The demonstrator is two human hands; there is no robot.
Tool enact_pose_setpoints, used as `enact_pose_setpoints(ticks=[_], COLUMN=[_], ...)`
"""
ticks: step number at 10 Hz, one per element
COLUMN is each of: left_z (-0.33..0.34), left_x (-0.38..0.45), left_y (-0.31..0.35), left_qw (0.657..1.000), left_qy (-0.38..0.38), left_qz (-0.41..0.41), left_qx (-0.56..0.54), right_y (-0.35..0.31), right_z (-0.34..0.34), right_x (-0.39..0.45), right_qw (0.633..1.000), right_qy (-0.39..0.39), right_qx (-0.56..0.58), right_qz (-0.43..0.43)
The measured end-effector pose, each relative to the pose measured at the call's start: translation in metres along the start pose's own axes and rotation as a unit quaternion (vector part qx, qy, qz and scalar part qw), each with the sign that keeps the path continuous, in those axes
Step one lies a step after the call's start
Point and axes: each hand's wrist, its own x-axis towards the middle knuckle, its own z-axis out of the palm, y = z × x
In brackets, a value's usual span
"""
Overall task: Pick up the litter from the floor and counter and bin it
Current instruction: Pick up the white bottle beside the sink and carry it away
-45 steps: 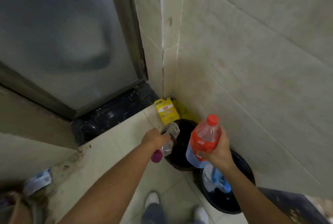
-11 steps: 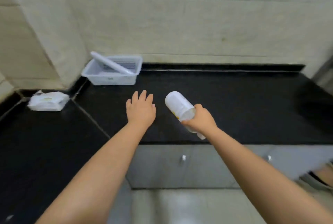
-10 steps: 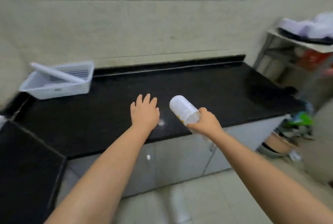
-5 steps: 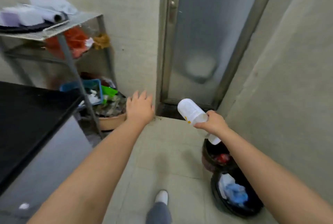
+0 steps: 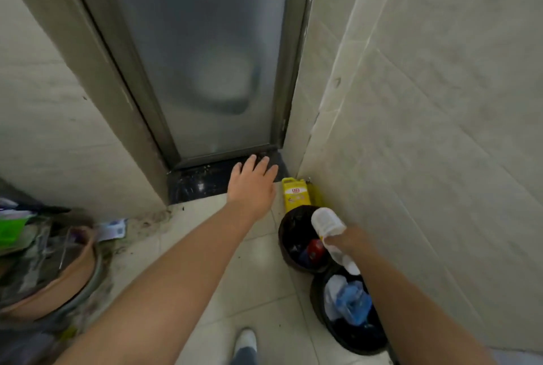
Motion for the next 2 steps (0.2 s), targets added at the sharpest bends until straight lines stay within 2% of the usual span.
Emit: enact_pose_setpoints(ticks=[2], left_z=[0.035], left_x=[0.071], left_y=[-0.018], left_qw=[0.999], left_qy=[-0.047], left_qz=[-0.011], left_qx=[0.007], right_y=[-0.014], right_z=[0.029], right_x=[0.094], right_qw=[0.997], right_qy=[0.012], right_qx=[-0.069], right_qz=[0.038])
